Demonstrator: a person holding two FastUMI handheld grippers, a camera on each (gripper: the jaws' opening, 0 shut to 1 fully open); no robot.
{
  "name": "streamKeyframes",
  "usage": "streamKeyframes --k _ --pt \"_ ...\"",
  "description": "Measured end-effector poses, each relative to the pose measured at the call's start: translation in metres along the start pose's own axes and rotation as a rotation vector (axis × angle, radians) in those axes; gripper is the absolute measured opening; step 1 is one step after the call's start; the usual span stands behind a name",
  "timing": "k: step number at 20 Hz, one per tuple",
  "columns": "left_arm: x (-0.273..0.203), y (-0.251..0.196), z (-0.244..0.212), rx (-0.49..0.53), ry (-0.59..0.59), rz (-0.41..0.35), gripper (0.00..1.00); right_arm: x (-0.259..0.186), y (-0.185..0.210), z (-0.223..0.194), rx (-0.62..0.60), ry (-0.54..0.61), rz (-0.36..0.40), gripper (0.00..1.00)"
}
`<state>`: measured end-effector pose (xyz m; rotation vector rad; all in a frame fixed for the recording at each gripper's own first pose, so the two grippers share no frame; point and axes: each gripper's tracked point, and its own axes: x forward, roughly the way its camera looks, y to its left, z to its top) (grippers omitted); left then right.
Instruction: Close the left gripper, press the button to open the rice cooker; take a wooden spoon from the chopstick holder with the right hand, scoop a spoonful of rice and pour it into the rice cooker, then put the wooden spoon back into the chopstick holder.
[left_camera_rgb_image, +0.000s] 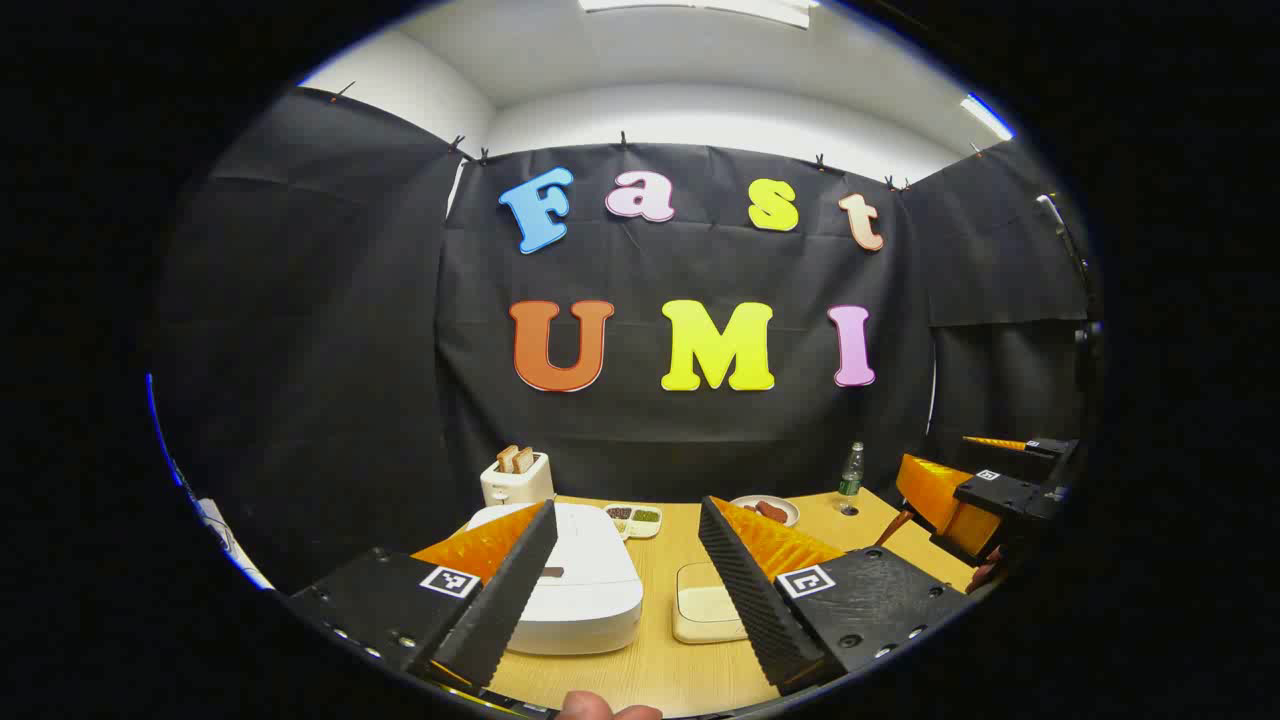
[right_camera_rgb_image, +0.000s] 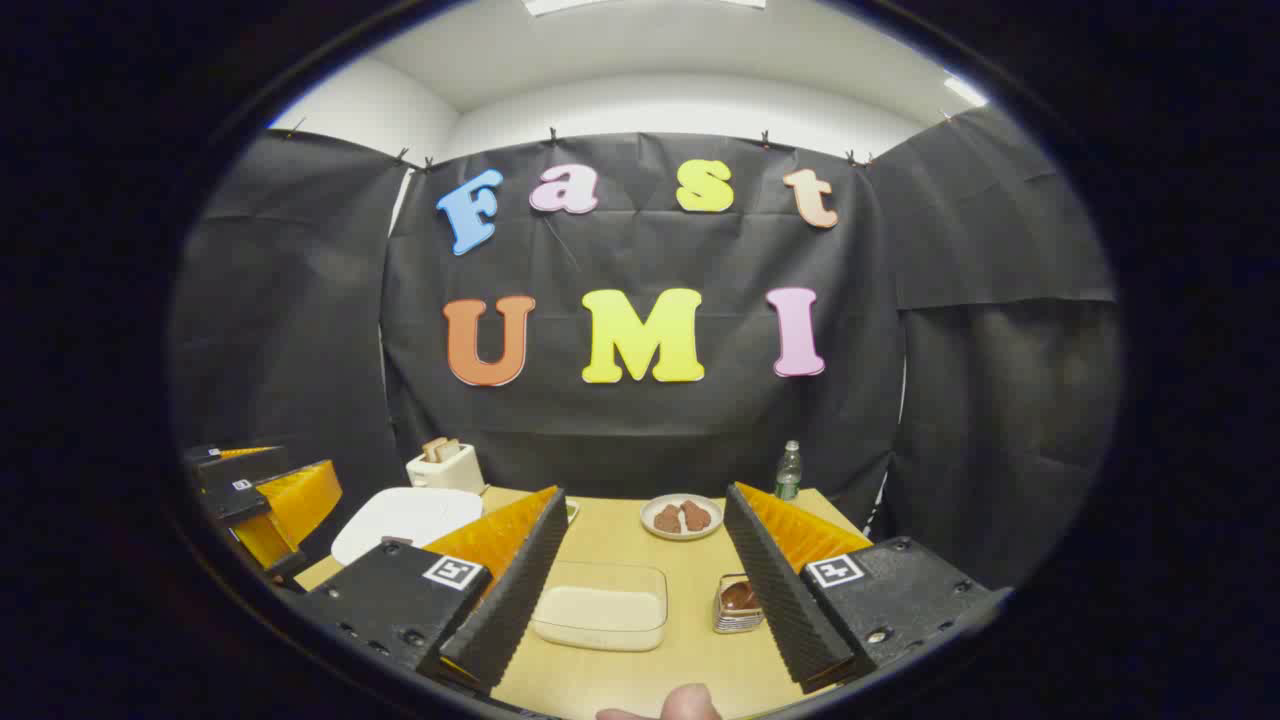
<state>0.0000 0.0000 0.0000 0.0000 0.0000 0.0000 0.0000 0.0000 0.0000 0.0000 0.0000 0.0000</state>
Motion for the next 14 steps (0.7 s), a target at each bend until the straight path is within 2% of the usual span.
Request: streamKeyframes --k 14 --pt "0.0021 -0.0044 -0.0023 -0.004 0.003 -0.005 0.93 0.0008 -0.0039 0.0005 -0.003 0.003 -0.002 1.0"
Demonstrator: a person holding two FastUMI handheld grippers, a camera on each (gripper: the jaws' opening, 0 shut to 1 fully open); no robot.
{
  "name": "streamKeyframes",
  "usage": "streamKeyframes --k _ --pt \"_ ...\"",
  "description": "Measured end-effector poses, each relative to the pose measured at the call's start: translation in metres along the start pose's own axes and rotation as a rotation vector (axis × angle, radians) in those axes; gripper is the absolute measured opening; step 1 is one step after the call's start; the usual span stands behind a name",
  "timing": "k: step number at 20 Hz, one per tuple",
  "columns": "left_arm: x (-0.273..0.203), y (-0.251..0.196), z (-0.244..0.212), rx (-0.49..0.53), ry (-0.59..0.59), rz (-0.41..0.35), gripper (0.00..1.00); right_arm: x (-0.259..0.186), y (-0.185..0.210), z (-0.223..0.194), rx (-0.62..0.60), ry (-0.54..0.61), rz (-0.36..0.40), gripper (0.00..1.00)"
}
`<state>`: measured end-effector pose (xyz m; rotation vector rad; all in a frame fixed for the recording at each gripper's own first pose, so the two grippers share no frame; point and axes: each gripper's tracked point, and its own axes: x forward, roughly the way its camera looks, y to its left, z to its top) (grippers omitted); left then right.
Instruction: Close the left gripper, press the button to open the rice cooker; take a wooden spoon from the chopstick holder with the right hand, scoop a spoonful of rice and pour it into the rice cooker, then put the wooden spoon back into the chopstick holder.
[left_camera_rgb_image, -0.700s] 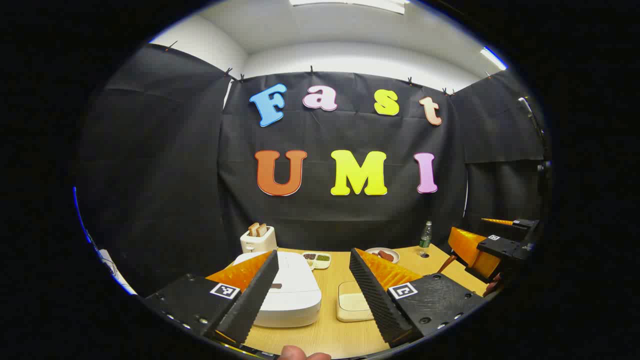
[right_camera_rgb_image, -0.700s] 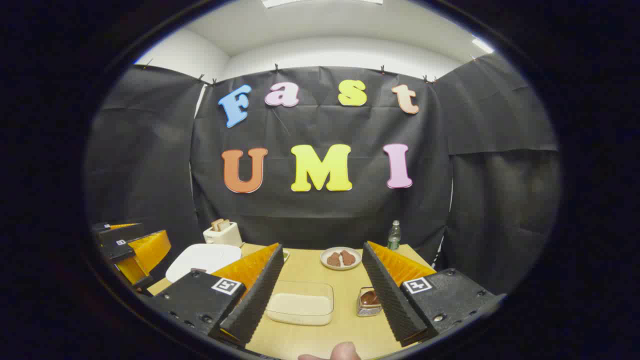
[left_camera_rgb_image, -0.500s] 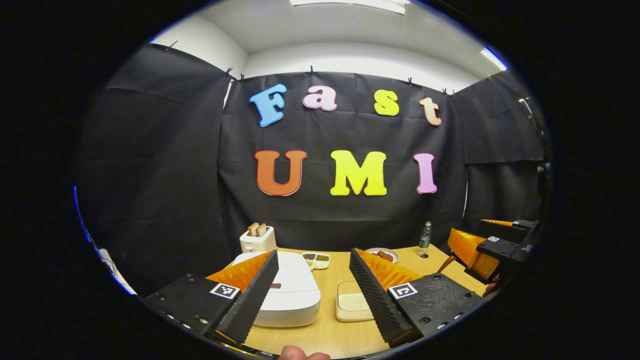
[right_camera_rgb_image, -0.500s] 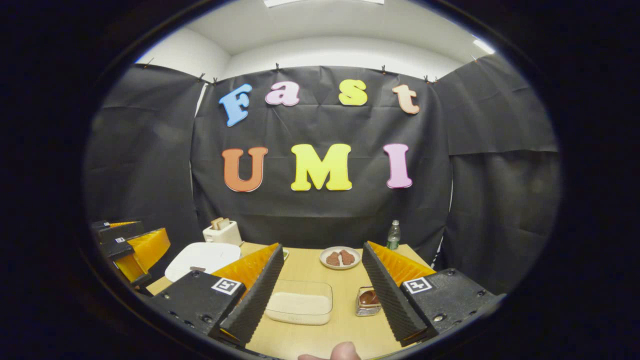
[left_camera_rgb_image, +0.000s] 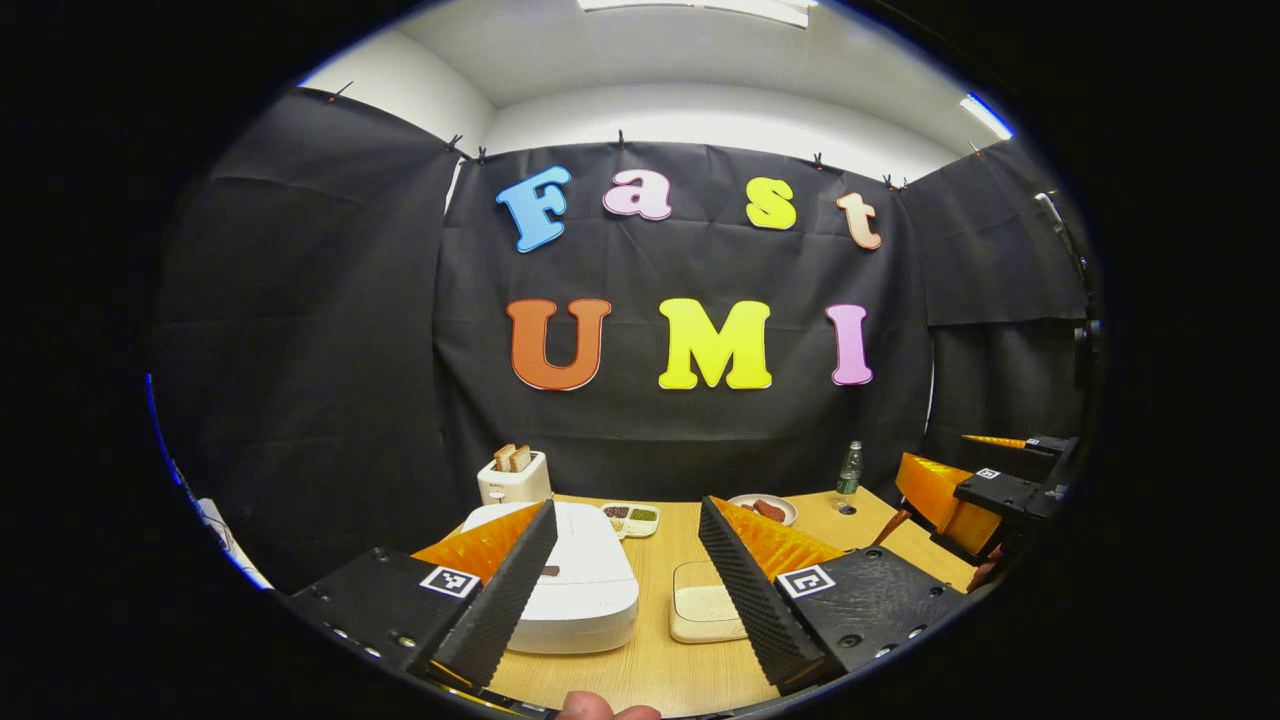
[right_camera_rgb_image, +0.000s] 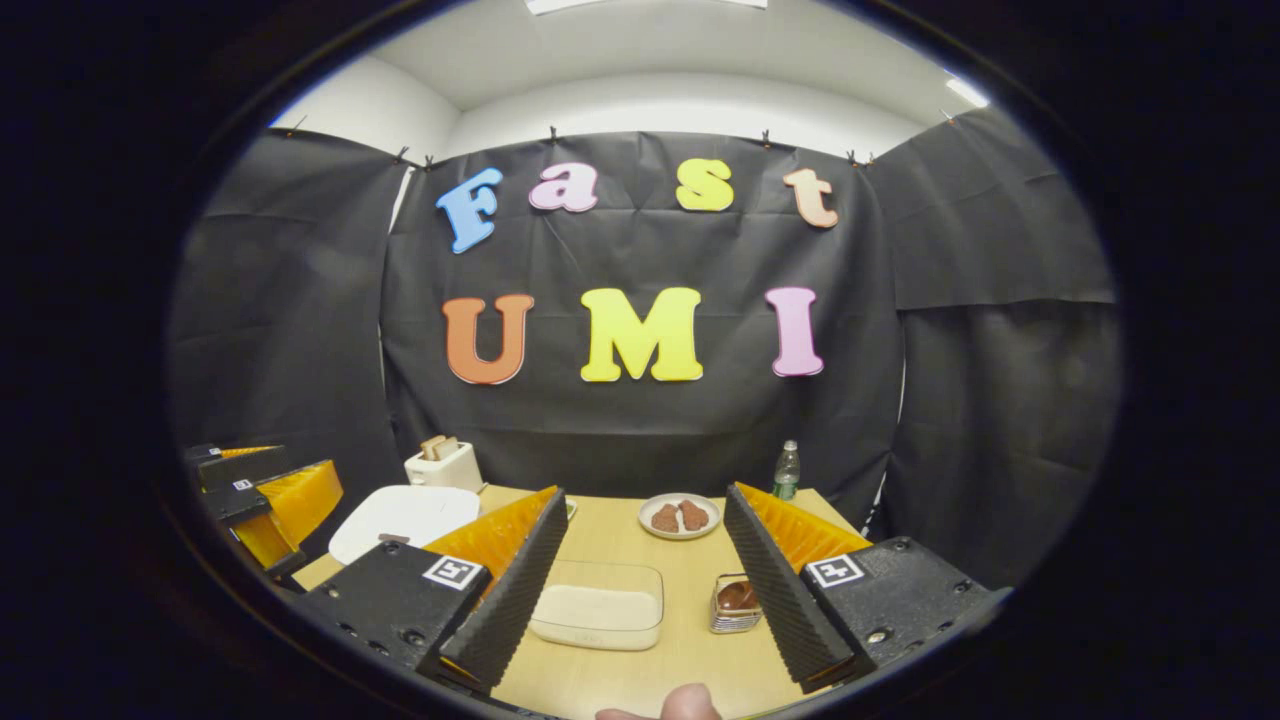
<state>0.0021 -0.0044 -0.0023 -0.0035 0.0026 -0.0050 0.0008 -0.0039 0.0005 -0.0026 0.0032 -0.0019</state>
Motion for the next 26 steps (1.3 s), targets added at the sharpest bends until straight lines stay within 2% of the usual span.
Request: streamKeyframes --k 13,20,26 --pt "0.006 0.009 -0.008 0.003 0.032 0.019 0.93 0.014 0.008 0.003 -0.016 0.009 0.041 1.0" --pt "0.021 0.039 -0.032 -0.032 0.12 0.056 0.93 0.038 0.001 0.004 -0.021 0.018 0.072 0.99" --pt "0.054 0.065 -0.062 -0.012 0.248 0.075 0.9 0.066 -0.034 -0.001 -0.008 0.035 0.041 1.0"
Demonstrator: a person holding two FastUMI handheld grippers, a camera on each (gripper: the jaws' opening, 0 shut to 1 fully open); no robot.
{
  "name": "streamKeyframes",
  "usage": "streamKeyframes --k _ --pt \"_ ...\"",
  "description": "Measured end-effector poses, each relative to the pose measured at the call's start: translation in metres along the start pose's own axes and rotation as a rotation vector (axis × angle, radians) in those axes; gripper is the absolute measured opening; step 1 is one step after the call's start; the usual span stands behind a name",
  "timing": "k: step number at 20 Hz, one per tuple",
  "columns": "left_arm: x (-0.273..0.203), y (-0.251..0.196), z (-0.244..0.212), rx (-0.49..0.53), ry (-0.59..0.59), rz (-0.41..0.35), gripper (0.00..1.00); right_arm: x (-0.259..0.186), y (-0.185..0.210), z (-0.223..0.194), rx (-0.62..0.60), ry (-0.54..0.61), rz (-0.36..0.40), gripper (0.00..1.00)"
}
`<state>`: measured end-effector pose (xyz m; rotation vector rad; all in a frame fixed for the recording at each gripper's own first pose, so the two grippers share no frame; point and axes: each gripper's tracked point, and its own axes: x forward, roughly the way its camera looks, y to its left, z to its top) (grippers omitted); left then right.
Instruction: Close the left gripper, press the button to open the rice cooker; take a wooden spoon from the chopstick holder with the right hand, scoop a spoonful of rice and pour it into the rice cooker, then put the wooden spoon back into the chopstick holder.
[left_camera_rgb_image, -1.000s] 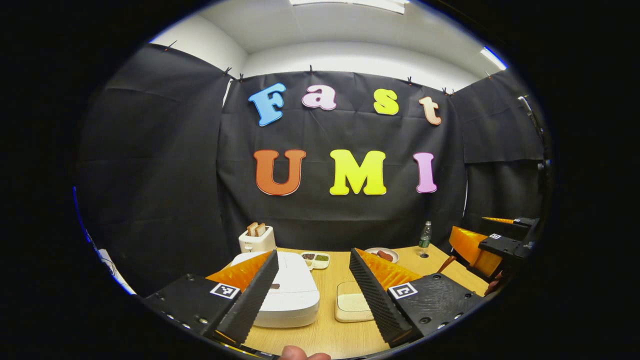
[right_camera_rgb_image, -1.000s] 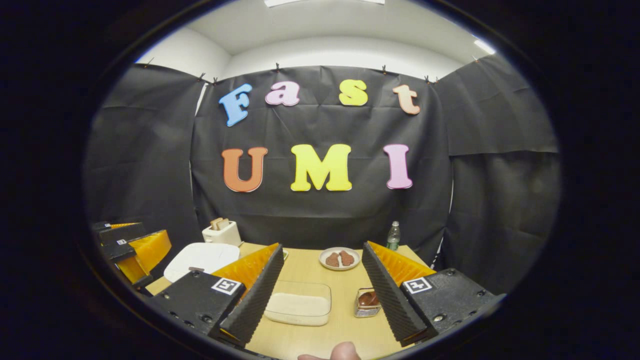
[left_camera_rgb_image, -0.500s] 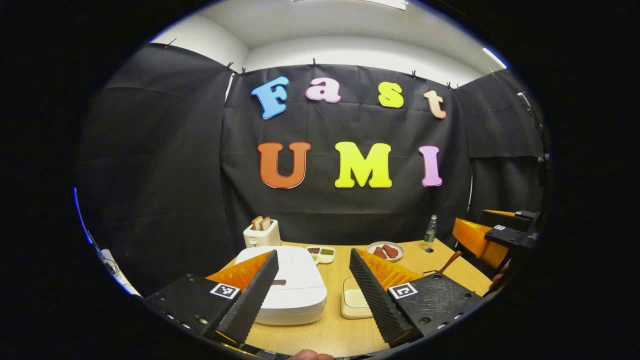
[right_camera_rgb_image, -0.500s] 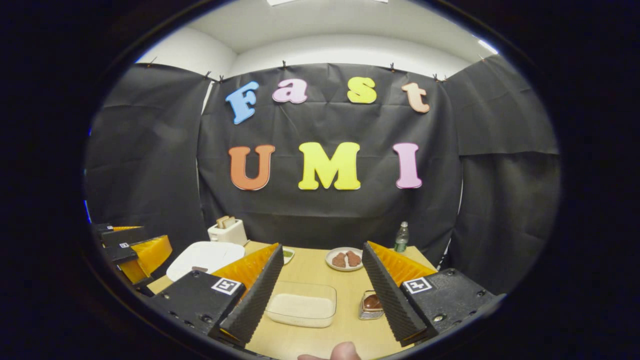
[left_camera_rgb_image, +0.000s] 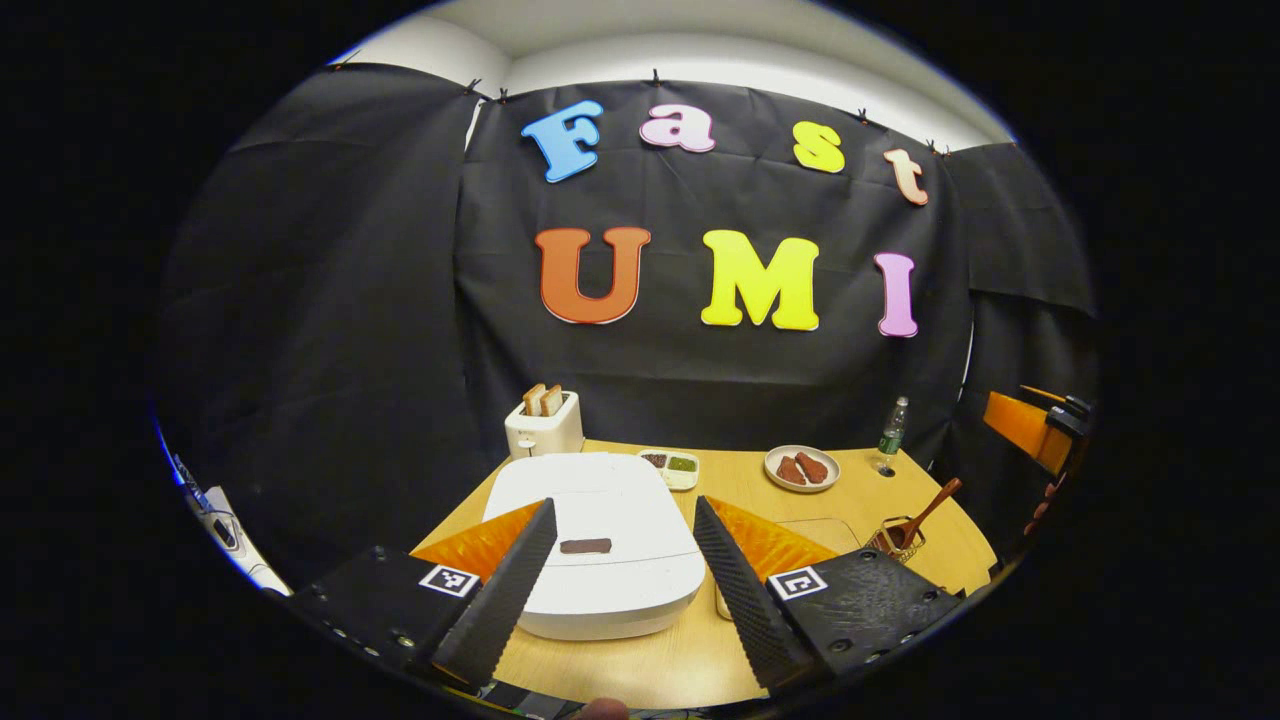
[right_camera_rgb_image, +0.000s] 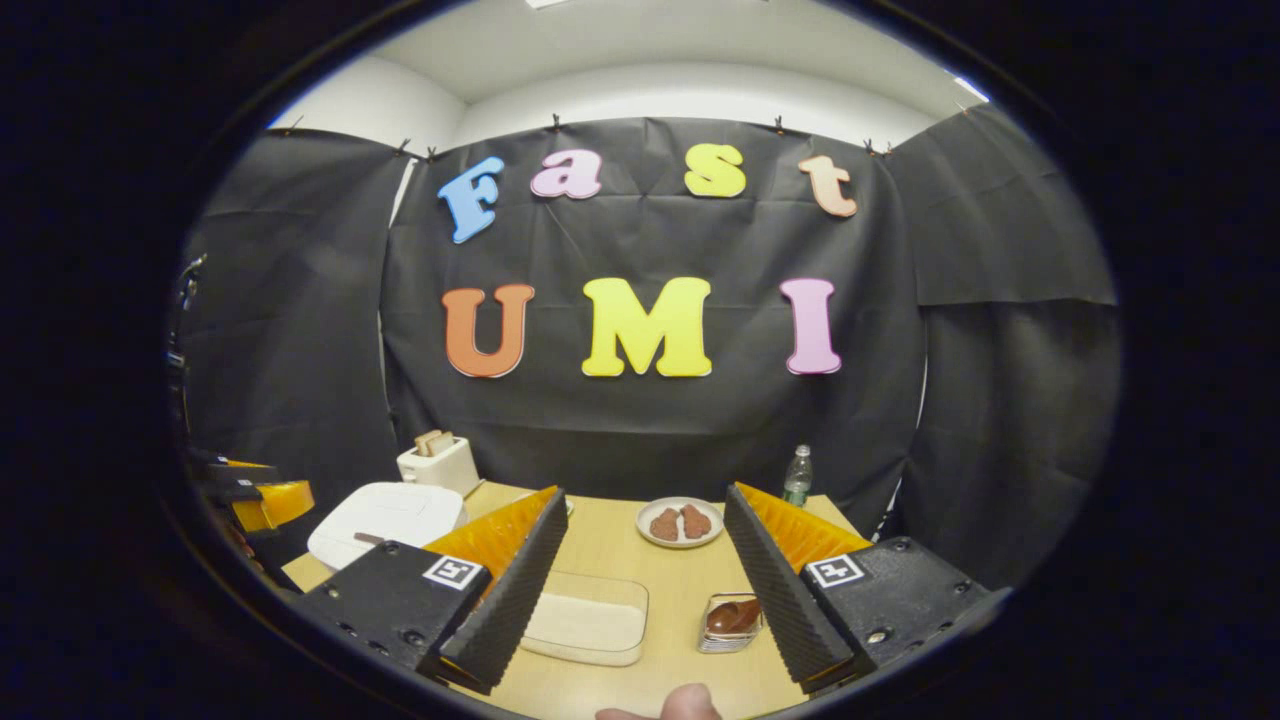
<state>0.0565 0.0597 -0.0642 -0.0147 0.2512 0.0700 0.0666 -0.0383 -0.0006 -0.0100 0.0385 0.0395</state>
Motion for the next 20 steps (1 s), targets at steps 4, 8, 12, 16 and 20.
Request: streamKeyframes --k 4,8,12,16,20 --pt "0.028 0.008 -0.018 0.0 0.114 -0.007 0.49 0.013 -0.022 -0.007 0.016 0.016 -0.028 1.0" --pt "0.052 0.02 -0.034 0.008 0.207 0.012 0.16 0.02 -0.043 -0.024 0.038 0.051 -0.061 1.0" --pt "0.072 0.014 -0.055 -0.027 0.292 -0.046 0.01 0.023 -0.061 -0.036 0.059 0.076 -0.095 0.99" --pt "0.093 0.024 -0.069 -0.042 0.339 -0.037 0.0 0.028 -0.069 -0.043 0.057 0.092 -0.111 1.0" --pt "0.103 0.035 -0.087 -0.086 0.395 -0.005 0.0 0.032 -0.074 -0.05 0.057 0.115 -0.116 1.0"
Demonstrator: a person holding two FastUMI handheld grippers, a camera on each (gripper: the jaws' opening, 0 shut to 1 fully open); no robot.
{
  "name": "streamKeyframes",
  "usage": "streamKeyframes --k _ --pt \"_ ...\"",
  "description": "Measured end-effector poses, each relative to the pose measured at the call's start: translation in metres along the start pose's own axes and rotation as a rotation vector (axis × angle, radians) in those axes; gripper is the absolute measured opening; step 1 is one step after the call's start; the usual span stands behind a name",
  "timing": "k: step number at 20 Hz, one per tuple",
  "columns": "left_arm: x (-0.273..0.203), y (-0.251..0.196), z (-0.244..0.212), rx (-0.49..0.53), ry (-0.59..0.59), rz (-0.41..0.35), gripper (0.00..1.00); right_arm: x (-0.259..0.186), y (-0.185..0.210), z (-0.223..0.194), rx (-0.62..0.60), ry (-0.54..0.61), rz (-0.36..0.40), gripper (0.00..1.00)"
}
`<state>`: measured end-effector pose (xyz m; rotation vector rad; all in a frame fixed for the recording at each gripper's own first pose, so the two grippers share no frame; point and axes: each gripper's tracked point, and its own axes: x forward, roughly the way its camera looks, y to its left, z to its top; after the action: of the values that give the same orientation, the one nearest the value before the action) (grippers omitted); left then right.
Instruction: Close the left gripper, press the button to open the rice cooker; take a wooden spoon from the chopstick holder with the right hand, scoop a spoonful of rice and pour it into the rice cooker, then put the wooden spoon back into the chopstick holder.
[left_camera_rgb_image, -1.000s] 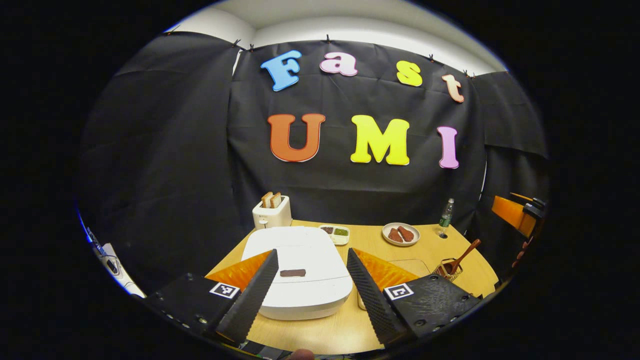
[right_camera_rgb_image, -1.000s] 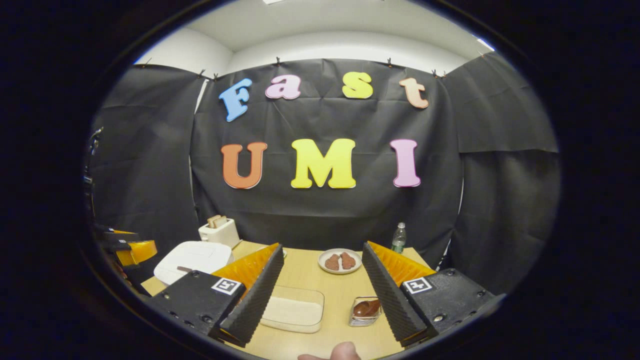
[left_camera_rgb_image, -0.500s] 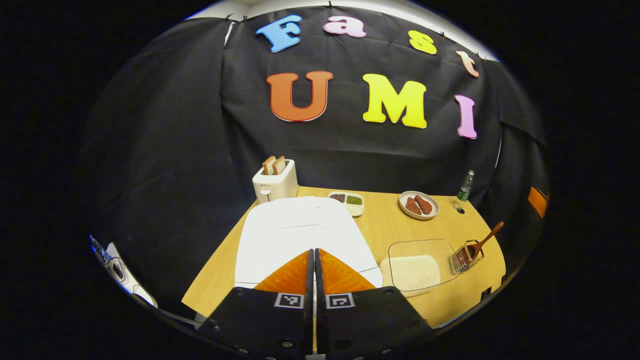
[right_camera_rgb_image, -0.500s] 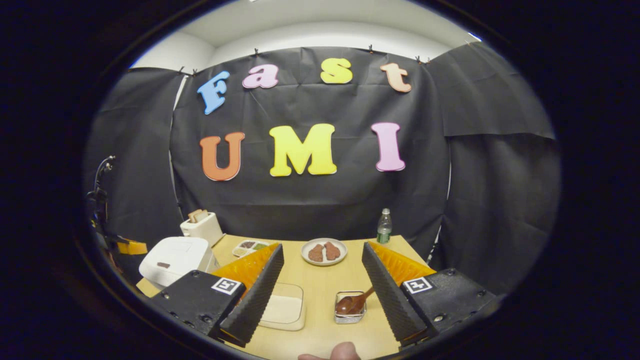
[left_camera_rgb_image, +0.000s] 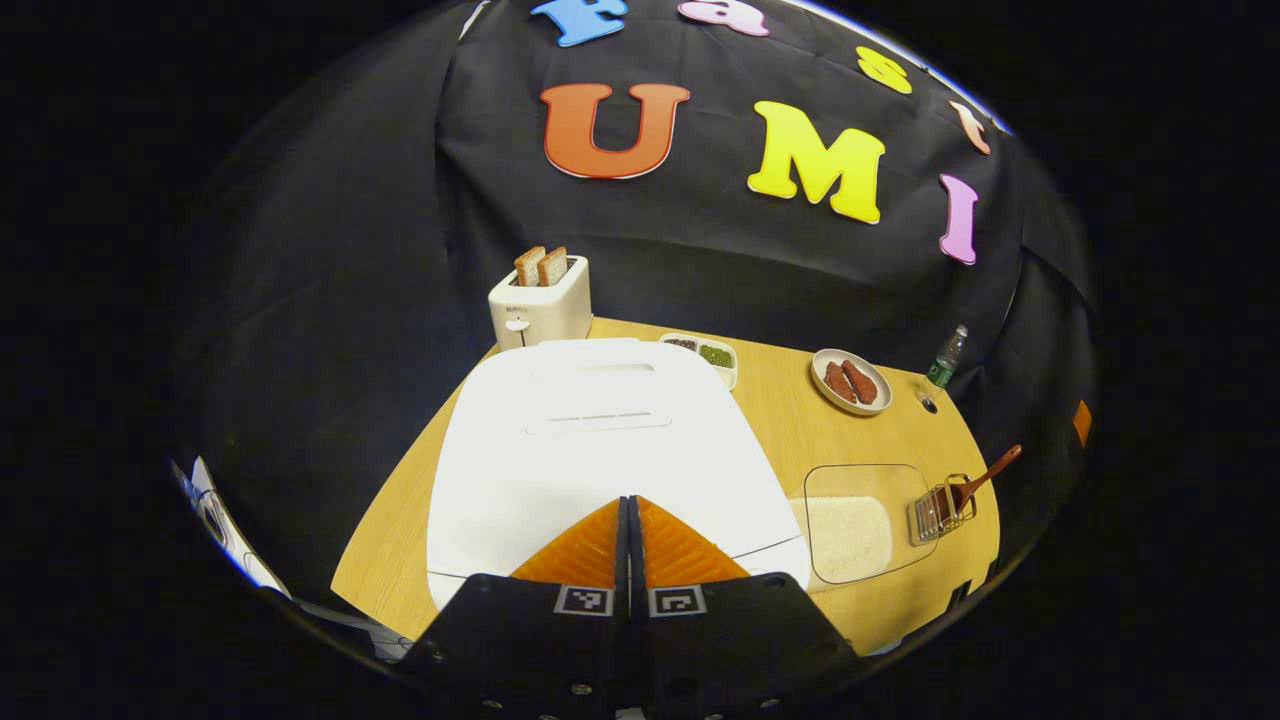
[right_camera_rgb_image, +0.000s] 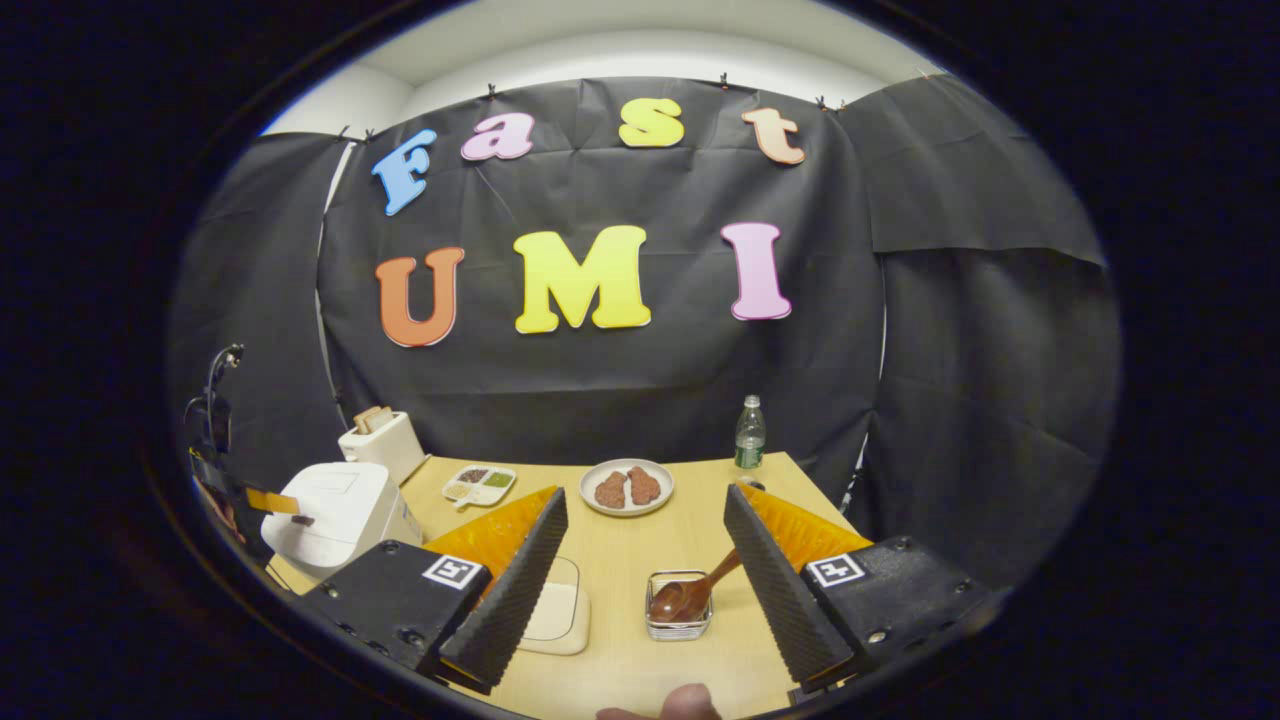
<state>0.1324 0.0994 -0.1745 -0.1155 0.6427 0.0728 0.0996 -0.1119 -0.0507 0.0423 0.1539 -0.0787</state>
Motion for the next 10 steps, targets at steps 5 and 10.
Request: streamKeyframes --k 5,10 --pt "0.002 0.002 -0.009 -0.006 0.027 0.007 0.0 0.002 0.005 -0.008 0.007 0.026 0.005 1.0" --pt "0.003 0.002 -0.016 -0.053 0.074 -0.008 0.0 -0.001 0.019 -0.01 -0.011 0.032 0.032 1.0"
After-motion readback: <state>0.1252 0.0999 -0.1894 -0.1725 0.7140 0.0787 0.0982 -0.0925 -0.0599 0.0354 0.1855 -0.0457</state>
